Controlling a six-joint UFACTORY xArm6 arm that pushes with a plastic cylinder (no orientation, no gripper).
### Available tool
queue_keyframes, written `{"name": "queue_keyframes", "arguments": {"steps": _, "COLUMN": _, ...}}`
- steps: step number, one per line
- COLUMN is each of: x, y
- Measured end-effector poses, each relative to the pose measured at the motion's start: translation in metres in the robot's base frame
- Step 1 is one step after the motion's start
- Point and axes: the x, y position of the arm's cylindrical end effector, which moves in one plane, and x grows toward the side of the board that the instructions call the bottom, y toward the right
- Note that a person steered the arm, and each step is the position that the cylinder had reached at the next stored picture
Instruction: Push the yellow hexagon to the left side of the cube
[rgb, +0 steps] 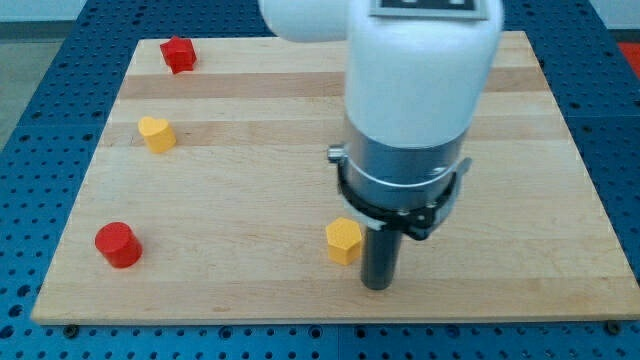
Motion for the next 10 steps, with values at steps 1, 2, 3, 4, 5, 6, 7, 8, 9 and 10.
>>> {"name": "queue_keyframes", "arguments": {"steps": 1, "x": -0.001, "y": -0.025}}
{"name": "queue_keyframes", "arguments": {"steps": 2, "x": -0.008, "y": -0.040}}
{"name": "queue_keyframes", "arguments": {"steps": 3, "x": -0.013, "y": -0.040}}
{"name": "queue_keyframes", "arguments": {"steps": 4, "x": -0.013, "y": -0.035}}
{"name": "queue_keyframes", "arguments": {"steps": 5, "x": -0.013, "y": -0.024}}
{"name": "queue_keyframes", "arguments": {"steps": 6, "x": -0.013, "y": -0.016}}
{"name": "queue_keyframes", "arguments": {"steps": 7, "x": -0.013, "y": -0.014}}
{"name": "queue_keyframes", "arguments": {"steps": 8, "x": -0.025, "y": -0.014}}
{"name": "queue_keyframes", "arguments": {"steps": 9, "x": -0.042, "y": -0.014}}
{"name": "queue_keyframes", "arguments": {"steps": 10, "x": -0.059, "y": -0.014}}
